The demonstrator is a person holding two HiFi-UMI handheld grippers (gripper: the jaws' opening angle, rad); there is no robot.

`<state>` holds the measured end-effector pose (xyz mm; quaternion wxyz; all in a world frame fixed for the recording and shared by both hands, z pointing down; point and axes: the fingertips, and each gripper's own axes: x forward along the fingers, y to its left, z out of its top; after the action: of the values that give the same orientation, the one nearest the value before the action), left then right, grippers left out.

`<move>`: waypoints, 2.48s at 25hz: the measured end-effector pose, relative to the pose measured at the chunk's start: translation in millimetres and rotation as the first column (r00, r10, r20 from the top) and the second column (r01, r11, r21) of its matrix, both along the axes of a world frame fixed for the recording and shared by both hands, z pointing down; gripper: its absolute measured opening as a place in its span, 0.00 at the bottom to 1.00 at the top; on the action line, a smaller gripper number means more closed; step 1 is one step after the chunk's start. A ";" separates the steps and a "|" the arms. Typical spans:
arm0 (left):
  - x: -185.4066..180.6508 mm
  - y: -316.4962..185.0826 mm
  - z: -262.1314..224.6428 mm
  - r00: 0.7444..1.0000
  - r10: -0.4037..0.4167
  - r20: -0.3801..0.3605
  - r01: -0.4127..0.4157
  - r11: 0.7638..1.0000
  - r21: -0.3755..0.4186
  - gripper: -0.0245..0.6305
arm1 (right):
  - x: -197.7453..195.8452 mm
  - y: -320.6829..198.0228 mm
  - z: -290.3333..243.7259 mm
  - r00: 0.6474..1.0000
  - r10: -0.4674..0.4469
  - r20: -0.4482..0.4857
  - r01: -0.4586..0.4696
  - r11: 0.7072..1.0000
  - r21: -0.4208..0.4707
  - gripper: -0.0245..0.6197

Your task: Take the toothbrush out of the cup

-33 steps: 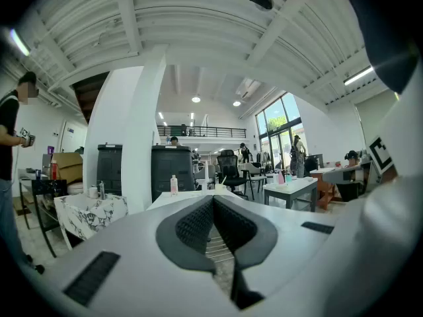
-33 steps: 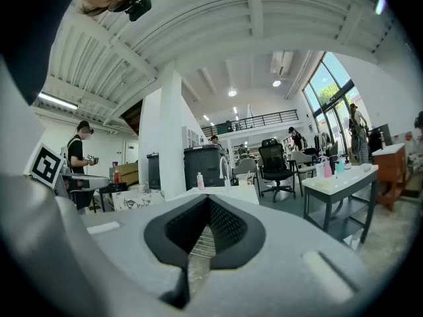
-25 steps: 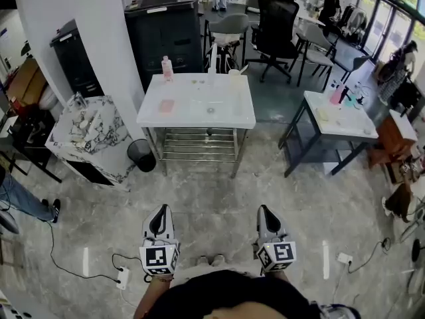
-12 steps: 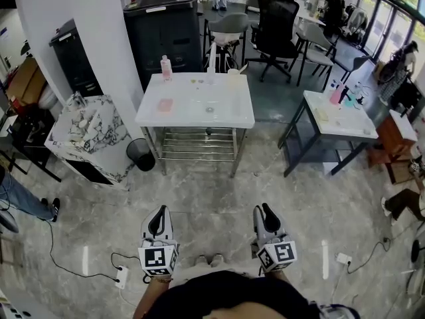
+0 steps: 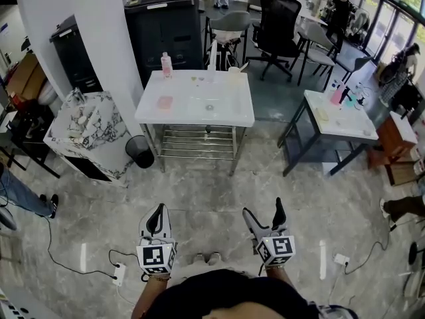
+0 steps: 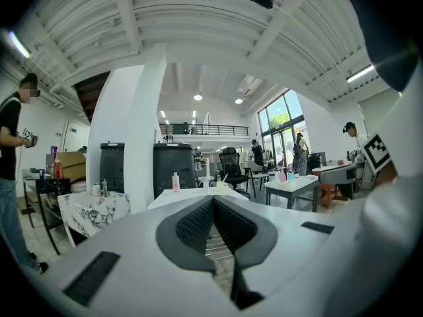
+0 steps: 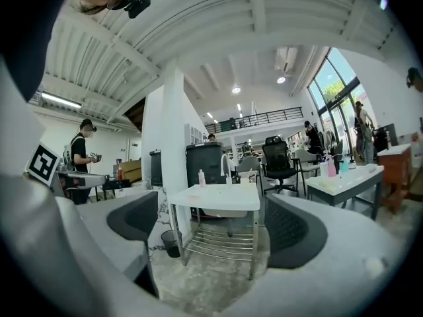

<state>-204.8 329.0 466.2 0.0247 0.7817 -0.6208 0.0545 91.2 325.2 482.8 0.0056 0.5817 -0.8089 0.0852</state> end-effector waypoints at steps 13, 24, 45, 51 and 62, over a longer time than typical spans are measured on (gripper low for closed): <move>15.8 -13.0 1.0 0.999 -0.034 0.017 0.034 0.999 0.014 0.04 | 10.8 -11.7 3.3 0.998 -0.054 -0.026 0.054 0.998 0.023 0.79; 19.5 -21.7 17.8 0.998 -0.060 0.020 0.061 0.998 -0.018 0.04 | 7.4 -35.1 5.1 0.990 -0.135 -0.035 0.137 0.990 0.045 0.79; 18.4 -304.3 15.1 1.000 -0.021 0.019 0.021 1.000 0.000 0.04 | 15.5 -296.0 -15.9 0.995 -0.070 -0.077 0.081 0.985 0.154 0.79; 23.5 -396.5 11.2 1.000 0.012 0.010 -0.011 1.000 -0.012 0.04 | 17.8 -389.1 -12.2 0.998 -0.041 -0.039 0.045 0.994 0.103 0.79; 21.5 -534.5 9.6 0.998 0.042 0.038 -0.042 0.999 0.003 0.04 | 39.4 -516.0 -7.9 0.998 0.048 -0.032 -0.045 0.994 0.097 0.79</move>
<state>-183.2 -205.5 475.8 0.0102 0.7935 -0.6046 0.0686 130.6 -190.8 475.0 -0.0107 0.6013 -0.7982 0.0360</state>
